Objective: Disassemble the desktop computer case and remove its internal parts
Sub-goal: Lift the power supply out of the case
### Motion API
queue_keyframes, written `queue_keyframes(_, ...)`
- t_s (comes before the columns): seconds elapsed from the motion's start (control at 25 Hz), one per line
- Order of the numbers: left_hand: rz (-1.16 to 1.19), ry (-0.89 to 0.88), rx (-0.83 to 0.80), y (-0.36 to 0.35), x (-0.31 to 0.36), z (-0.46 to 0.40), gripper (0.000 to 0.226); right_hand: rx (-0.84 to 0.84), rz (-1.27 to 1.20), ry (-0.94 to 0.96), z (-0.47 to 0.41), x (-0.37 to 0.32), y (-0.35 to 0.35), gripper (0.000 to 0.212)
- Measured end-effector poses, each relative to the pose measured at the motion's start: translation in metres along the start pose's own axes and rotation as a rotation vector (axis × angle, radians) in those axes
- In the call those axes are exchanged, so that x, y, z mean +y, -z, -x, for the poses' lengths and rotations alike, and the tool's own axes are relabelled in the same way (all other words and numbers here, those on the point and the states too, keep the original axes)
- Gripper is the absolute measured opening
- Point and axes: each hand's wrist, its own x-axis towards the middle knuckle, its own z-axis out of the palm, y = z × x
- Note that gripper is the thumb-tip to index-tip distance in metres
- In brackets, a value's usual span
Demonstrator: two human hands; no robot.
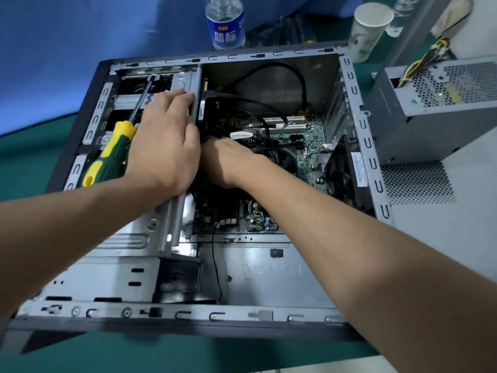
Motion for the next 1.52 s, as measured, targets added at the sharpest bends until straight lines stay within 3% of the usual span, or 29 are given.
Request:
queue_keyframes(0.4, -0.010, -0.001, 0.001, -0.001, -0.002, -0.001, 0.057, -0.054, 0.010, -0.014, -0.003, 0.002, -0.005, 0.038)
queue_keyframes(0.8, -0.005, -0.009, 0.014, -0.002, -0.004, -0.002, 0.048, 0.013, -0.140, -0.062, 0.001, -0.004, -0.004, 0.024)
queue_keyframes(1.0, -0.002, -0.011, 0.013, -0.002, -0.005, -0.002, 0.049, 0.046, -0.278, -0.182, 0.004, -0.007, -0.003, 0.027)
queue_keyframes(1.12, 0.001, -0.014, 0.013, -0.002, -0.005, -0.002, 0.048, 0.011, -0.260, -0.120, 0.006, -0.008, -0.002, 0.022)
queue_keyframes(1.52, 0.016, -0.009, 0.015, -0.001, -0.003, -0.001, 0.056, 0.040, -0.275, -0.168, 0.008, -0.010, 0.001, 0.026)
